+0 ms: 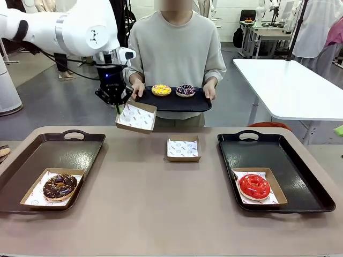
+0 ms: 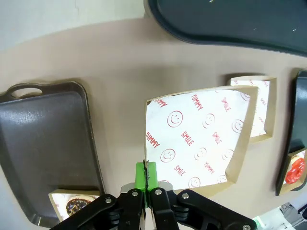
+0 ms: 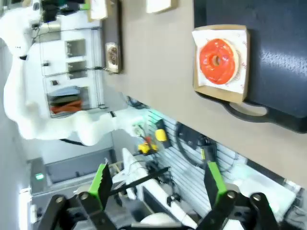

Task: Individually package the donuts and arrange them on the tray.
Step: Place the picked Paper togo box on the Handle tray while simultaneously picking up another Paper togo box from the table with the other hand.

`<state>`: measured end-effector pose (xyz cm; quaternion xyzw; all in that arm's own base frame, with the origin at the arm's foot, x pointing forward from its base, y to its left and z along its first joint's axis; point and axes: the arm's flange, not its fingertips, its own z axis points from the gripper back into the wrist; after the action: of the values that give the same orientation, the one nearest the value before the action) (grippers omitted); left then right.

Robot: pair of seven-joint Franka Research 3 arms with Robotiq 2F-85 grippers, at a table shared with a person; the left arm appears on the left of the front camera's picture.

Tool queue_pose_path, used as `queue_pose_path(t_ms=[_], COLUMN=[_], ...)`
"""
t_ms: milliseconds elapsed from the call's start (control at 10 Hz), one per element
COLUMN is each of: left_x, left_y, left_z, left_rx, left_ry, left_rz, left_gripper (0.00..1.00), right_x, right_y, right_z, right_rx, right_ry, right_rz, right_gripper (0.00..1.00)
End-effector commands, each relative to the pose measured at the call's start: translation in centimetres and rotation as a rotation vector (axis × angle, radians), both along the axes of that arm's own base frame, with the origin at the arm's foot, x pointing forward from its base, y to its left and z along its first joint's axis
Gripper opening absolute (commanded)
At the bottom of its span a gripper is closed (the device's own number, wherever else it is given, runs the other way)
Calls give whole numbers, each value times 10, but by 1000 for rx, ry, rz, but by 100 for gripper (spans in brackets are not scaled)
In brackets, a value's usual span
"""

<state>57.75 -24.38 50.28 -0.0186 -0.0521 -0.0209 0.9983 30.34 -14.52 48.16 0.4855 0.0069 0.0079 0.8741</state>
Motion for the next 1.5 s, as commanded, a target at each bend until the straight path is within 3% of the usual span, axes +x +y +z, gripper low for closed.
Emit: queue_pose_path(t_ms=[0, 400, 700, 1100, 1200, 1400], left_x=[2, 0, 0, 0, 0, 0], left_y=[-6, -2, -2, -2, -2, -2], left_z=[11, 17, 17, 17, 17, 17], left_rx=[43, 9, 9, 9, 9, 9], left_ry=[-5, -7, -7, -7, -7, -7], left_rz=[46, 31, 31, 31, 31, 31], left_gripper=[0, 0, 0, 0, 0, 0], right_x=[8, 3, 6, 15, 8, 8], right_y=[-27, -55, -57, -48, -63, -63], right_z=[-12, -46, -70, -78, -78, -78], right_rx=[141, 230, 204, 146, 171, 171], right_ry=[-13, -47, -32, -33, -29, -29], right_rz=[-5, -19, -127, -214, -156, -156], right_gripper=[100, 100, 100, 100, 100, 100])
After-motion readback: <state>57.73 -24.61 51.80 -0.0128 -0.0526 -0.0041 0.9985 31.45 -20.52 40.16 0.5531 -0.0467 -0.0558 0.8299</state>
